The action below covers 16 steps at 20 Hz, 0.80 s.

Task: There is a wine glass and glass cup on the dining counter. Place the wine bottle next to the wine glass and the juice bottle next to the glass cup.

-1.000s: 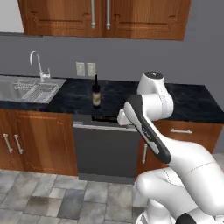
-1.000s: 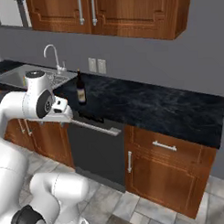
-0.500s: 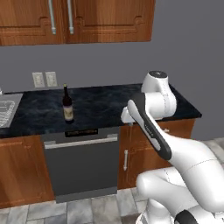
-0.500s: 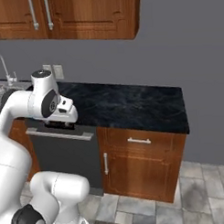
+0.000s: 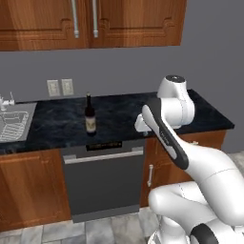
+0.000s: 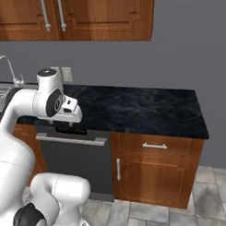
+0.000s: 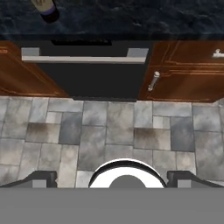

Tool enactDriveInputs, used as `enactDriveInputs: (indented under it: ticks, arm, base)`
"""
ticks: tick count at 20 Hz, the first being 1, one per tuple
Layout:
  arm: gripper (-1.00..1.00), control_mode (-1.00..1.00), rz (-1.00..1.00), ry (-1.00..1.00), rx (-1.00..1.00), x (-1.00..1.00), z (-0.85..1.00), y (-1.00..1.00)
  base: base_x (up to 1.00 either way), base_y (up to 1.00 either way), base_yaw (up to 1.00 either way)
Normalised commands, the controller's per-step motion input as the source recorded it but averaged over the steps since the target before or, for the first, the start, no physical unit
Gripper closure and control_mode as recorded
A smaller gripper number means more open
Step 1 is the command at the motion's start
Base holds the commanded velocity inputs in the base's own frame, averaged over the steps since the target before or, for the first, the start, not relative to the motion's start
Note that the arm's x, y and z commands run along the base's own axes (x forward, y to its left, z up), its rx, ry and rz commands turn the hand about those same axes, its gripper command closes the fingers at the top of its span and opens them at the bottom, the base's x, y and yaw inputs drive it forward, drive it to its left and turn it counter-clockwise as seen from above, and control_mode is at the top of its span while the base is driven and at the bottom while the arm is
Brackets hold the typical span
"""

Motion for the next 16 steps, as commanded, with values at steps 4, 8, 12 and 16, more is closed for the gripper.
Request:
enactDriveInputs:
  ticks: [4,8,12,16]
  arm:
    - [-1.00,1.00,0.00,0.00,0.00,0.00,0.00,0.00]
    - [-1.00,1.00,0.00,0.00,0.00,0.00,0.00,0.00]
    - [-1.00,1.00,0.00,0.00,0.00,0.00,0.00,0.00]
    - [-1.00,1.00,0.00,0.00,0.00,0.00,0.00,0.00]
  base:
    - [0.32,0.73,-0.01]
    - [0.53,0.73,-0.08]
    - [0.55,0.70,-0.12]
    - [0.51,0.55,-0.08]
